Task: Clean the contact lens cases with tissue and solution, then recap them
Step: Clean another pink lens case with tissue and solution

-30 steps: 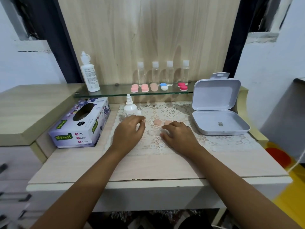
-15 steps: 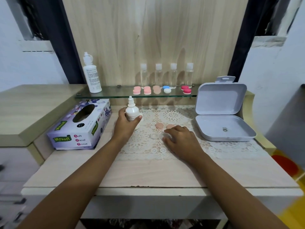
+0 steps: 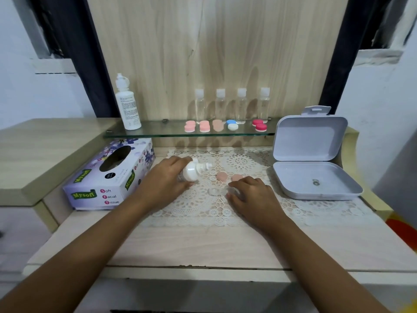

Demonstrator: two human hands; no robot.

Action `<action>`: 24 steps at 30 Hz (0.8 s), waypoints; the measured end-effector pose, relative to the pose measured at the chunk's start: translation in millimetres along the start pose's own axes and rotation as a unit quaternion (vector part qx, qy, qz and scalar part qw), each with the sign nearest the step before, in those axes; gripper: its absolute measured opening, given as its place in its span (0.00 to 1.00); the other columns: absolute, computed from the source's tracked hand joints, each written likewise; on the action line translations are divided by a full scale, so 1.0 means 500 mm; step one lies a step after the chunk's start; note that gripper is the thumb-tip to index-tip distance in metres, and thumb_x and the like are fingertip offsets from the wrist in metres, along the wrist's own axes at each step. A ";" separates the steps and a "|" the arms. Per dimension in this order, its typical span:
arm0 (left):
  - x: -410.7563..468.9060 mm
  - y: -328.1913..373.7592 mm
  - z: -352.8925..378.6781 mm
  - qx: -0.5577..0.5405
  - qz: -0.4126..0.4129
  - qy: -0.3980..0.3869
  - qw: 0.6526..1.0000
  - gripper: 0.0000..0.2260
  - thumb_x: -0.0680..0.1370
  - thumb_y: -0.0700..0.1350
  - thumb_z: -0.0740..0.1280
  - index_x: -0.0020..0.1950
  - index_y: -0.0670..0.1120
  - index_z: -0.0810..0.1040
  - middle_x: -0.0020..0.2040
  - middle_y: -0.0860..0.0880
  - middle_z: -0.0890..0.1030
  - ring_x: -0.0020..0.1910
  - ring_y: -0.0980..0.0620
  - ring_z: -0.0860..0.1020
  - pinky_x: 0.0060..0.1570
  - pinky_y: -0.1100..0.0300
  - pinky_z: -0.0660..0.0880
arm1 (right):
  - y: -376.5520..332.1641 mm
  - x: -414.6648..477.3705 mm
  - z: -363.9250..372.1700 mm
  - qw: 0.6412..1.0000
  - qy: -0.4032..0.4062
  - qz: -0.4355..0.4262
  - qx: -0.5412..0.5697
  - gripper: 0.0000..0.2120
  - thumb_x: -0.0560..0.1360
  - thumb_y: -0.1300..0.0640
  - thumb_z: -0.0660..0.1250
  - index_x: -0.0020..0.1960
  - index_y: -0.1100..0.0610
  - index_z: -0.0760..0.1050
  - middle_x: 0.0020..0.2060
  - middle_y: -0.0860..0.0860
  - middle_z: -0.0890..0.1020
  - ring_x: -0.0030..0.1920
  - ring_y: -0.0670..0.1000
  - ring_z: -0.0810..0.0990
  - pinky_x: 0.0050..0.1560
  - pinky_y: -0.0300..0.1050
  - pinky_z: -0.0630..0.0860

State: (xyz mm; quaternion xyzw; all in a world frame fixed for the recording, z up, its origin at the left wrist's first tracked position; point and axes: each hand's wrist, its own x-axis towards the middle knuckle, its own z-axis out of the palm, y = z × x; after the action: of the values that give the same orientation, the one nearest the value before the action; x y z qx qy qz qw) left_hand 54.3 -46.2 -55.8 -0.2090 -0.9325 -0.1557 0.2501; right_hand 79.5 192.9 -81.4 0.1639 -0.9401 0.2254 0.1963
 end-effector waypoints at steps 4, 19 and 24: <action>-0.004 -0.013 -0.011 0.116 0.084 -0.005 0.990 0.25 0.71 0.55 0.72 0.64 0.45 0.74 0.53 0.46 0.79 0.49 0.46 0.77 0.47 0.51 0.75 | 0.001 0.000 0.002 1.000 0.002 0.003 0.003 0.12 0.75 0.50 0.63 0.56 0.51 0.78 0.54 0.50 0.79 0.54 0.55 0.74 0.51 0.47 0.68; 0.018 -0.004 -0.018 0.236 0.181 -0.029 0.954 0.24 0.65 0.50 0.78 0.58 0.44 0.78 0.47 0.44 0.81 0.43 0.44 0.79 0.42 0.51 0.76 | 0.000 0.002 -0.001 1.000 -0.019 0.006 -0.004 0.14 0.76 0.48 0.61 0.59 0.50 0.76 0.58 0.48 0.76 0.58 0.53 0.72 0.54 0.46 0.66; 0.026 -0.004 -0.016 0.246 0.202 -0.025 0.948 0.24 0.64 0.49 0.79 0.56 0.44 0.77 0.46 0.45 0.81 0.42 0.44 0.78 0.41 0.50 0.76 | -0.001 0.002 -0.002 1.000 -0.021 0.006 -0.002 0.14 0.76 0.48 0.61 0.60 0.50 0.75 0.59 0.48 0.76 0.58 0.53 0.71 0.54 0.46 0.65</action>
State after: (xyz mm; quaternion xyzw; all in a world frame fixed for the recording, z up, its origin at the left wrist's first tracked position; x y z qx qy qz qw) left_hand 46.3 -46.9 -42.5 -0.3285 -0.8862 0.1371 0.2967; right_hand 79.0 192.9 -79.7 0.1622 -0.9456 0.2210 0.1751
